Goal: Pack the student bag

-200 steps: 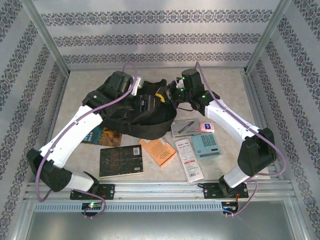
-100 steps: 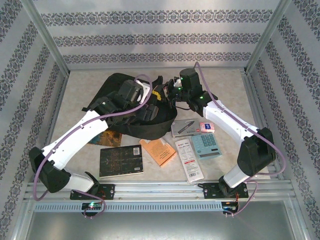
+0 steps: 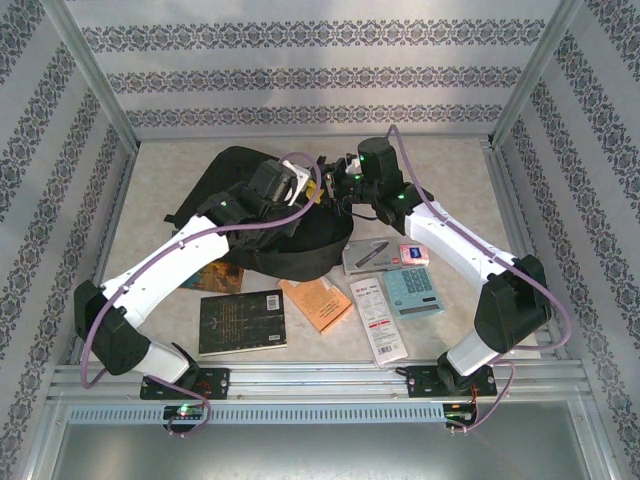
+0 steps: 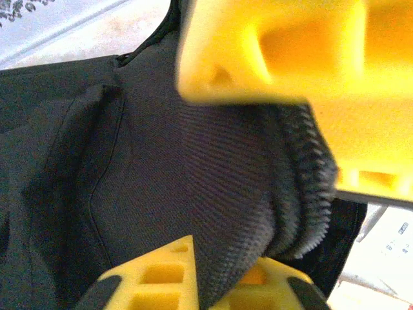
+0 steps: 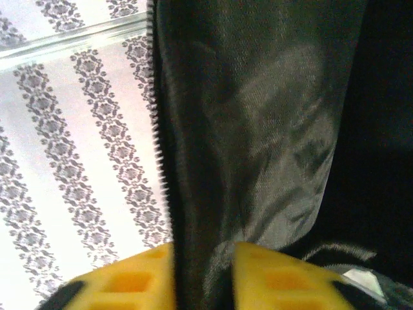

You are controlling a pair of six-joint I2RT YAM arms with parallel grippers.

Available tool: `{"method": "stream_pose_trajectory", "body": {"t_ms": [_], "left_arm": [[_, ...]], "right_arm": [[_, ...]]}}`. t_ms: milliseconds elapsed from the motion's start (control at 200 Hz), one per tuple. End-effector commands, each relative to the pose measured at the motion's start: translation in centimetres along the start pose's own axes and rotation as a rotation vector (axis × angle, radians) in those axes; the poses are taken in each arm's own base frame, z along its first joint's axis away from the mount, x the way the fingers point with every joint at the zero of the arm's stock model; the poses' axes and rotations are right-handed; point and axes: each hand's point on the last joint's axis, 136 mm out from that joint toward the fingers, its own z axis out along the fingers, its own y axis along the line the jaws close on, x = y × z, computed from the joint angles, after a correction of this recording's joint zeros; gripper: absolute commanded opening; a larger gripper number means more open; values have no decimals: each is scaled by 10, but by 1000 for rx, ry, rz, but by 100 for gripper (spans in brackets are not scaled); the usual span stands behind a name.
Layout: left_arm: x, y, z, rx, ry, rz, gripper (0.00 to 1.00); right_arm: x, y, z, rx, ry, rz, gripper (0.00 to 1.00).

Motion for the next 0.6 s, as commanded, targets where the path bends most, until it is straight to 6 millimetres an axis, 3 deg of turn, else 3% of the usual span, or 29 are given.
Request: {"method": "stream_pose_trajectory", "body": {"t_ms": [0,215,515,600], "left_arm": [[-13,-2,-26,26,-92,28,0],[-5,1,-38,25,-91,57,0],[2,0,-43,38,-69,107,1],[2,-1,-45,43,-70,111,1]], "right_arm": [[-10,-1,-3,6,-32,-39,42],[-41,-30,-11,65,-98,-12,58],[-55,-10,4,23,-43,-43,60],[-55,-11,8,26,-32,-36,54]]}}
